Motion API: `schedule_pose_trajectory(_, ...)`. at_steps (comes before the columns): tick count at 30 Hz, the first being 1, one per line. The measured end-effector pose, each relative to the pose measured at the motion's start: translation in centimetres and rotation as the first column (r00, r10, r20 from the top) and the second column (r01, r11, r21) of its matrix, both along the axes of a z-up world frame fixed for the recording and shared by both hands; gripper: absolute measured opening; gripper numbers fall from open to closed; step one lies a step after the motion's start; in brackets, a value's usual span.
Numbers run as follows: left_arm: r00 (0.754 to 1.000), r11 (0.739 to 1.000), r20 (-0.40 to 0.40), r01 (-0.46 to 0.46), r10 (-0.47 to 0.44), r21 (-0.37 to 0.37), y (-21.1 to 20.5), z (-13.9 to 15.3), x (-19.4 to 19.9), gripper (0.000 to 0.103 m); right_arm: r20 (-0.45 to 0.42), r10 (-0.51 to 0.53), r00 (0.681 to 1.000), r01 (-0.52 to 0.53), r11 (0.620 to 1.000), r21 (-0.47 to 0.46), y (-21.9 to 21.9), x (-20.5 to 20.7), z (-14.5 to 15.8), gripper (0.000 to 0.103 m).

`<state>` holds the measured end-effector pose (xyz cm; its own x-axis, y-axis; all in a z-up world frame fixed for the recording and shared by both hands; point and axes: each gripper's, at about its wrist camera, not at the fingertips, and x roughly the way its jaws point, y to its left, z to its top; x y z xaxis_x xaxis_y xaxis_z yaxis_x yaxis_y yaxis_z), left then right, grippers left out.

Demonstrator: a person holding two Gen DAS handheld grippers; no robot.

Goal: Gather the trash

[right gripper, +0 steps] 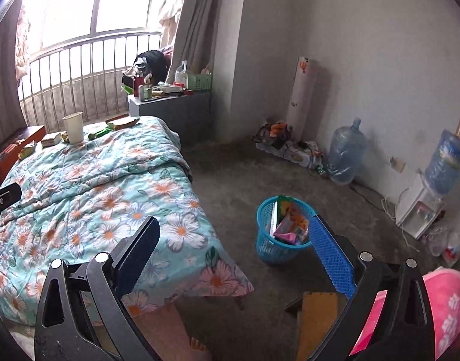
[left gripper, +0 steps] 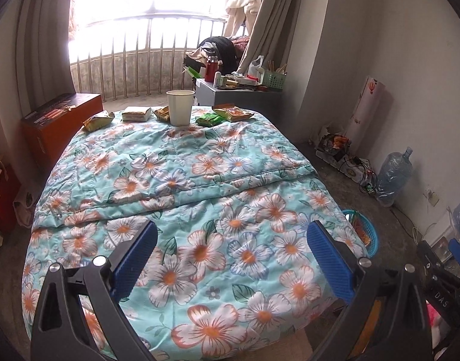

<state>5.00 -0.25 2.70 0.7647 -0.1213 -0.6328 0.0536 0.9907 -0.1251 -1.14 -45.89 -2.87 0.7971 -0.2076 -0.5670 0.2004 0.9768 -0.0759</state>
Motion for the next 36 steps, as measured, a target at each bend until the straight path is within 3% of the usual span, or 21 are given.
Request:
schedule_pose_trajectory(5,0.995,0.999,-0.095,-0.013,0.016,0.038,-1.3,-2.0,-0.5,0.097,-0.114,0.019,0.993,-0.018,1.0,0.013,0.0,-0.2,-2.6,0.095)
schedule_pose_trajectory(11,0.985,0.997,-0.169,-0.002,0.014,0.071,-2.3,-3.4,-0.7,0.097,-0.163,0.037,0.986,-0.035,0.999,0.017,0.0,-1.0,-3.6,0.095)
schedule_pose_trajectory(25,0.974,0.997,-0.224,0.028,-0.011,0.074,-3.9,-3.7,-0.2,0.097,-0.187,0.015,0.982,-0.014,1.0,0.003,-1.3,-1.6,-3.7,0.095)
schedule_pose_trajectory(36,0.979,0.996,-0.198,0.062,-0.048,0.066,-5.3,-2.8,-0.4,0.097,-0.186,-0.001,0.983,0.001,1.0,0.0,-2.1,-1.8,-3.4,0.095)
